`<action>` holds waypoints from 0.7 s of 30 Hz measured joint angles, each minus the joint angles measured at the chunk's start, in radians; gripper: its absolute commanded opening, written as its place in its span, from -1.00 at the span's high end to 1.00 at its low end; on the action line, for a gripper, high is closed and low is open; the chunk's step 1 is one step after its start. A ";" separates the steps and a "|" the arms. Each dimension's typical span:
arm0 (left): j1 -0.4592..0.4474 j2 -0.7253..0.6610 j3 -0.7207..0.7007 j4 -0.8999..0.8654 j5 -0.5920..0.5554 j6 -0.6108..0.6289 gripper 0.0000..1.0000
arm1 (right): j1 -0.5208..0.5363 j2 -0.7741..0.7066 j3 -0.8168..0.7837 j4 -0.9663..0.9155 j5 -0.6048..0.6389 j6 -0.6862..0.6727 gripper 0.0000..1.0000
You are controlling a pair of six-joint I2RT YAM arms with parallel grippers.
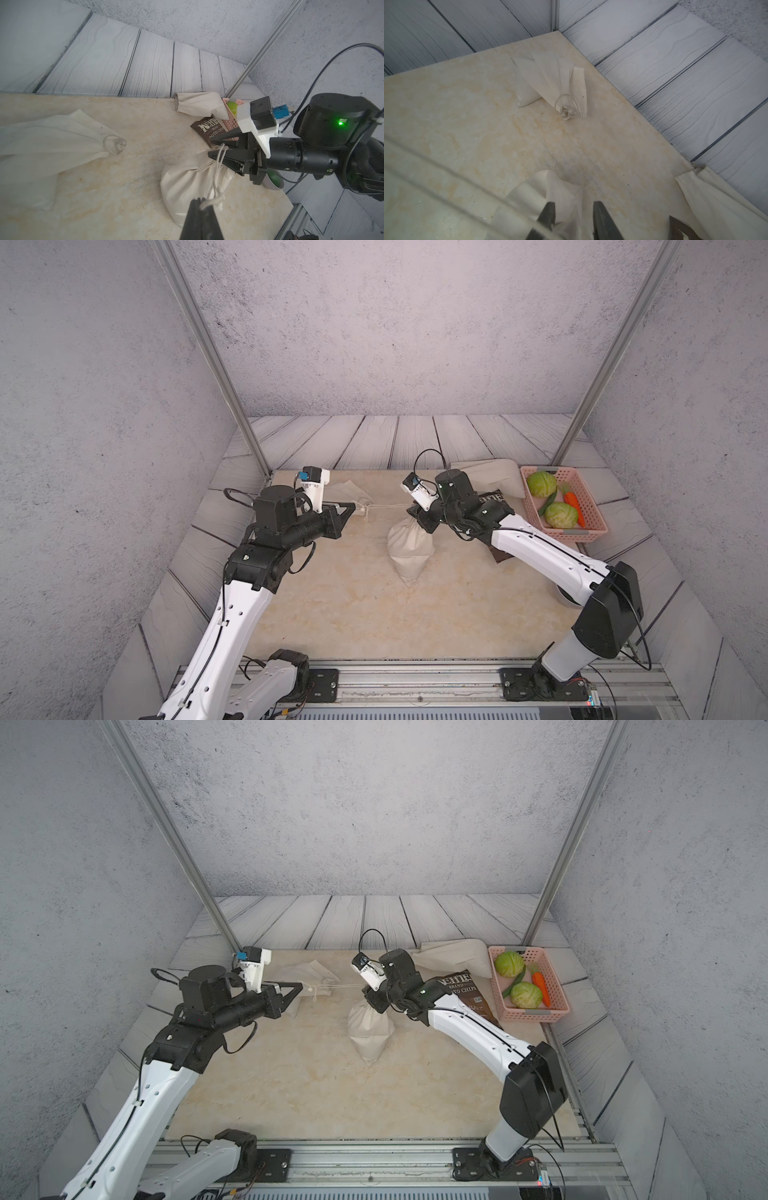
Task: Close the soil bag
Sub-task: Frap the soil bag at the center of the board.
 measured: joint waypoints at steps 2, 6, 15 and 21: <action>0.005 0.002 0.030 0.000 -0.001 -0.002 1.00 | -0.006 0.000 0.032 -0.054 0.013 0.024 -0.07; -0.021 0.017 0.114 0.005 0.006 -0.009 1.00 | -0.012 -0.004 0.083 -0.116 0.019 0.066 -0.21; -0.135 0.120 0.211 0.057 -0.010 -0.055 1.00 | -0.015 -0.032 0.050 -0.121 0.114 0.106 -0.07; -0.157 0.130 0.211 0.062 -0.005 -0.085 1.00 | -0.055 -0.014 0.087 -0.111 0.155 0.058 -0.29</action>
